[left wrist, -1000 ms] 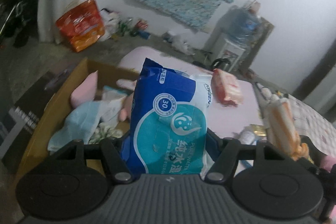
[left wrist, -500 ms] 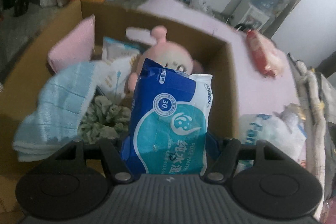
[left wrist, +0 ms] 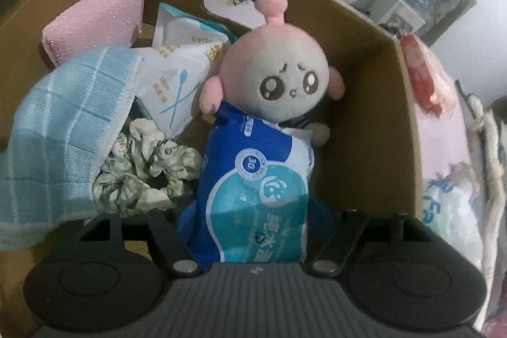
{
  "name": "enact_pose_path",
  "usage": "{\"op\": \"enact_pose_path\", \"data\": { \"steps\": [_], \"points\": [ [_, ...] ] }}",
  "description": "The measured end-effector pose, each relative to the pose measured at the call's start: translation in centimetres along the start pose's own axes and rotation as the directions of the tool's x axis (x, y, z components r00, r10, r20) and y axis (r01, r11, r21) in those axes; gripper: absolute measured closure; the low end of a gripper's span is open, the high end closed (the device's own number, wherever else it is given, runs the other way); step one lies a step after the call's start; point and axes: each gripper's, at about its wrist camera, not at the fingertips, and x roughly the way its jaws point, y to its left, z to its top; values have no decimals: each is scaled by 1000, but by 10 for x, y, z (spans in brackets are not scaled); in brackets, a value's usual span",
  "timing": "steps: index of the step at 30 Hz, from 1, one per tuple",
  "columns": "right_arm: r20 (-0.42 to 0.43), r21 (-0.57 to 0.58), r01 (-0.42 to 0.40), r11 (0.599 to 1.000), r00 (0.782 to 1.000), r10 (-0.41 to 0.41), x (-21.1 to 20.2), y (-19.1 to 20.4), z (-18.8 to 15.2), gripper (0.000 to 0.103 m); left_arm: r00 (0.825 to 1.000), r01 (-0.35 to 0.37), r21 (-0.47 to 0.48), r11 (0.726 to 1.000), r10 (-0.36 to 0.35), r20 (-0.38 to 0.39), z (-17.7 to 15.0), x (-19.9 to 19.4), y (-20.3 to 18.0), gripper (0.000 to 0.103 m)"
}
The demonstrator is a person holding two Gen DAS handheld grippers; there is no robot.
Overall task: Organize soft objects
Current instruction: 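Open the left gripper to drop the wipes packet into the box while the right holds the towel roll, then release the orange-striped towel into the box with the right gripper while the left pushes it down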
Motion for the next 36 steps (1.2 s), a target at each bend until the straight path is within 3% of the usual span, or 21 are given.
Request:
{"op": "enact_pose_path", "data": {
  "steps": [6, 12, 17, 21, 25, 31, 34, 36],
  "points": [
    [-6, 2, 4, 1000, 1000, -4, 3, 0, -3, 67, 996, 55, -9, 998, -54, 69, -2, -31, 5, 27],
    [-38, -17, -3, 1000, 999, 2, 17, 9, -2, 67, 977, 108, 1, 994, -107, 184, -12, -93, 13, 25],
    [-85, -3, -25, 1000, 996, 25, 47, 19, -2, 67, 961, 73, -18, 997, -66, 269, -24, -136, 29, 22],
    [-130, 6, -24, 1000, 991, 24, 78, 28, -7, 67, 957, 47, -30, 998, -36, 288, -34, -152, 42, 22],
    [-165, -12, -1, 1000, 986, -1, 108, 36, -16, 67, 953, 158, -33, 987, -143, 268, -43, -156, 52, 22],
    [-193, -36, 24, 999, 981, -31, 138, 44, -37, 67, 902, 360, -49, 932, -334, 273, -51, -155, 49, 21],
    [-196, -19, 0, 1000, 981, -4, 145, 42, -48, 67, 898, 380, -47, 924, -357, 256, -52, -148, 40, 22],
    [-192, -5, -18, 1000, 981, 17, 148, 42, -54, 67, 902, 375, -41, 926, -354, 248, -52, -146, 34, 29]
  ]
}}
